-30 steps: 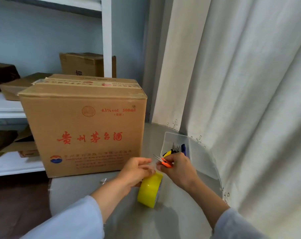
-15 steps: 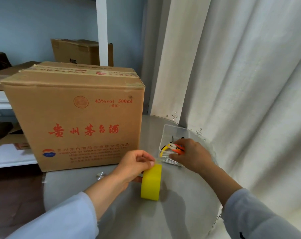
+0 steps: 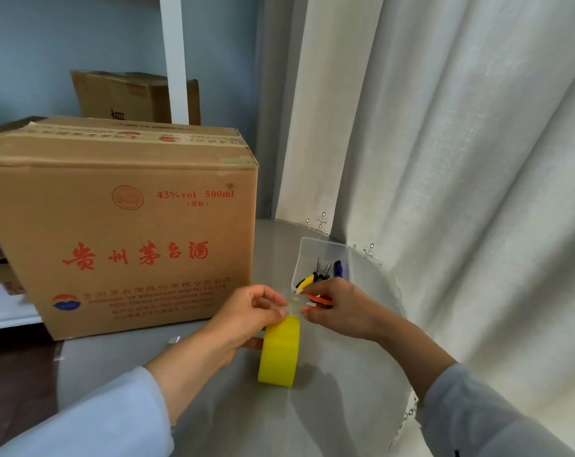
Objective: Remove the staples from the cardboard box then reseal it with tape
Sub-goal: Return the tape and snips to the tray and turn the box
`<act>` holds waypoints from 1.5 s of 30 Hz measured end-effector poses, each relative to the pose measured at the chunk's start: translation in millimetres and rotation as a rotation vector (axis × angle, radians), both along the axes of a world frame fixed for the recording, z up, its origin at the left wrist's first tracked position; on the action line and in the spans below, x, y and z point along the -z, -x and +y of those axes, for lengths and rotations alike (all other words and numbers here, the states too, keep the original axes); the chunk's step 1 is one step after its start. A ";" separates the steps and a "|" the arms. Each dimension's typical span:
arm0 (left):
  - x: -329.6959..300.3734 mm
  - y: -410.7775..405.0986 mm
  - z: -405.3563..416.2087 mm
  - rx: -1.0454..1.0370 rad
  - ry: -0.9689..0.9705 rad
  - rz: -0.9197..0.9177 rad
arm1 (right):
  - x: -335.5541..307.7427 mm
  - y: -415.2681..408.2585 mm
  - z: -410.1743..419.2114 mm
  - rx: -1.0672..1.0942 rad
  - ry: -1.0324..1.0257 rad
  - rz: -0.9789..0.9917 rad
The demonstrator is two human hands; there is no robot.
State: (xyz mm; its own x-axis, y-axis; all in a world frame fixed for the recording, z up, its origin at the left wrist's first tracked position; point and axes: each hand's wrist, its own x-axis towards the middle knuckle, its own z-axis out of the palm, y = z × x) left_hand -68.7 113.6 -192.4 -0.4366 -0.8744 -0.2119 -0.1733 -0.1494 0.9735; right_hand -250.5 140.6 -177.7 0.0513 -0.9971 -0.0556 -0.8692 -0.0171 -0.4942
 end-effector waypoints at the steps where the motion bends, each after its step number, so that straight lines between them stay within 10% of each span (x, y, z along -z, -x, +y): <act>1: -2.1 1.2 -1.4 -0.005 0.012 0.005 | 1.1 0.9 -0.9 0.052 0.040 -0.020; 7: -31.1 29.6 -23.4 -0.079 0.181 0.060 | -15.2 -0.2 0.4 0.328 0.058 -0.719; 17: -44.7 72.1 -59.1 -0.137 0.351 0.094 | -31.3 4.8 -33.0 0.596 0.173 -1.070; 23: -34.4 79.7 -82.0 -0.179 0.470 0.023 | -45.9 20.3 -55.4 0.567 0.320 -0.771; 35: 7.5 68.8 -78.0 0.257 0.545 -0.866 | -17.1 35.4 -80.4 0.455 0.355 -0.174; 45: 7.0 61.5 -82.9 -0.066 0.666 -0.524 | 20.6 36.2 -84.2 0.404 0.131 -0.178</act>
State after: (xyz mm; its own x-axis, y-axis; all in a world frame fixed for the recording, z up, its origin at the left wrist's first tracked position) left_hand -130.2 30.6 -199.4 -0.3690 -0.9086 0.1955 -0.6374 0.4005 0.6583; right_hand -286.6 56.4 -198.2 -0.3454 -0.9373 0.0463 -0.7211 0.2335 -0.6523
